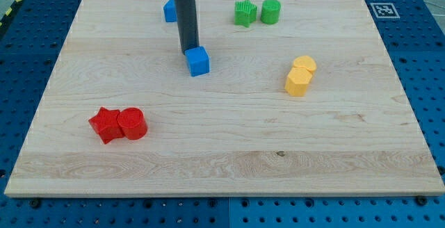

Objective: Slide the blue cube towards the center of the board

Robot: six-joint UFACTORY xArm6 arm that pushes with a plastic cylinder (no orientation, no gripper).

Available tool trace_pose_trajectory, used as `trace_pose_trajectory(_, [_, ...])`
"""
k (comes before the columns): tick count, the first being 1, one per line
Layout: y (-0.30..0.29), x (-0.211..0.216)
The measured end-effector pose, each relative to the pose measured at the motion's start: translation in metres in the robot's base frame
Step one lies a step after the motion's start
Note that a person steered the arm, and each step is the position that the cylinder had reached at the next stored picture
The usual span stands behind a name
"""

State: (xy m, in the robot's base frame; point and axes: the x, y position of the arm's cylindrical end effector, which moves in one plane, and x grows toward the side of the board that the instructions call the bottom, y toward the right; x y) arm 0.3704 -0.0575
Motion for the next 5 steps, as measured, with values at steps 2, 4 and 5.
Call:
trace_pose_trajectory(2, [0.003, 0.001])
trace_pose_trajectory(4, [0.004, -0.014])
trace_pose_trajectory(5, [-0.008, -0.050])
